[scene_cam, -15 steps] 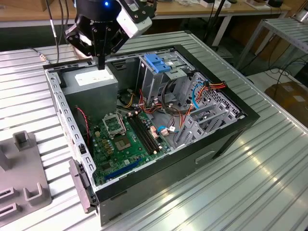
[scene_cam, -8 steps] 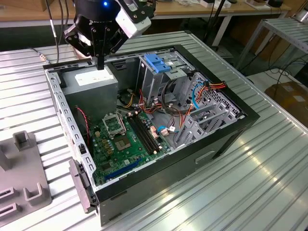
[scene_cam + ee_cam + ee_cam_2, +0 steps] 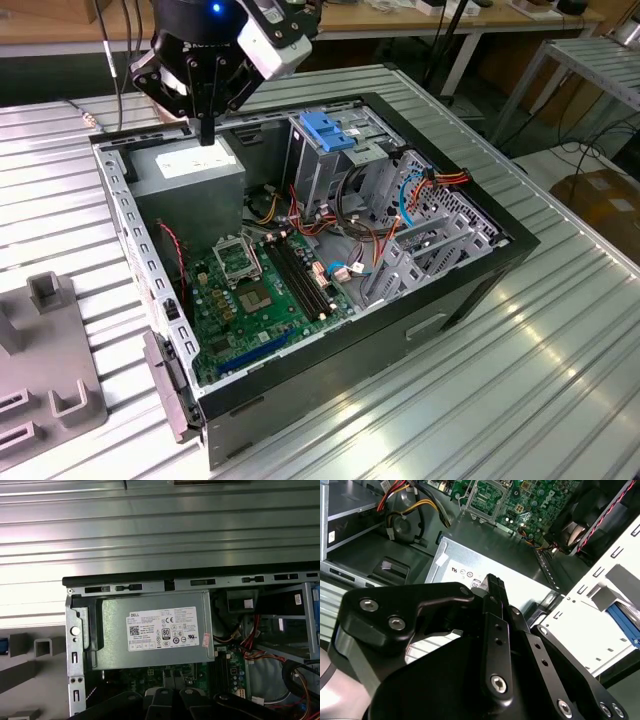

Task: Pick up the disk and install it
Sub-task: 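Reach for the disk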

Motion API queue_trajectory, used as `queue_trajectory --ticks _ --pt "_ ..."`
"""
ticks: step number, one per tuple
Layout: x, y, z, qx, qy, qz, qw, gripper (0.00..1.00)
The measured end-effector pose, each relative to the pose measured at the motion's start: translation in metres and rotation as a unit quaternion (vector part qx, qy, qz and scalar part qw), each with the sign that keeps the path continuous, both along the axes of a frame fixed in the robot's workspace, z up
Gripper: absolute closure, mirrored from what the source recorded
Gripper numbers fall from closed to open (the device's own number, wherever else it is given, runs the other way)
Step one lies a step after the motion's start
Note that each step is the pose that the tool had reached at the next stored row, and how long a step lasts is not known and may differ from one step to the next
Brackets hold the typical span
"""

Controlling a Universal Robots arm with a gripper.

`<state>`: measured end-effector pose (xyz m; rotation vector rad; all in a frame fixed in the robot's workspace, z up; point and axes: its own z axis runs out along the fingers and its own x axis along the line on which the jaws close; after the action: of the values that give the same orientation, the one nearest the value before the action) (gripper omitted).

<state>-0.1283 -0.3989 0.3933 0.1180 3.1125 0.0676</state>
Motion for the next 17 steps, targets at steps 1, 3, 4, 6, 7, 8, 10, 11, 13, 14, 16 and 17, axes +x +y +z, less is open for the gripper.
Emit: queue_trajectory --ticks 1,3,4,6,7,8,10,11,13,14,16,17 --pt "-0.0002 0.0 0.0 0.0 0.0 0.0 1.0 0.9" --pt "-0.0006 0.0 0.0 0.0 0.0 0.0 1.0 0.9" --pt "-0.0008 0.0 0.0 0.0 0.0 0.0 1.0 0.9" --pt "-0.0011 0.0 0.0 0.0 0.0 0.0 1.0 0.9" --pt "-0.0013 0.0 0.0 0.0 0.0 0.0 1.0 0.9" --pt "-0.0014 0.0 0.0 0.0 0.0 0.0 1.0 0.9" --pt "-0.0016 0.0 0.0 0.0 0.0 0.0 1.0 0.9" --pt "-0.0018 0.0 0.0 0.0 0.0 0.0 1.0 0.9" --pt "-0.0022 0.0 0.0 0.0 0.0 0.0 1.0 0.9" --pt "-0.0029 0.0 0.0 0.0 0.0 0.0 1.0 0.9" --pt "-0.0036 0.0 0.0 0.0 0.0 0.0 1.0 0.9" --pt "-0.0038 0.0 0.0 0.0 0.0 0.0 1.0 0.9"
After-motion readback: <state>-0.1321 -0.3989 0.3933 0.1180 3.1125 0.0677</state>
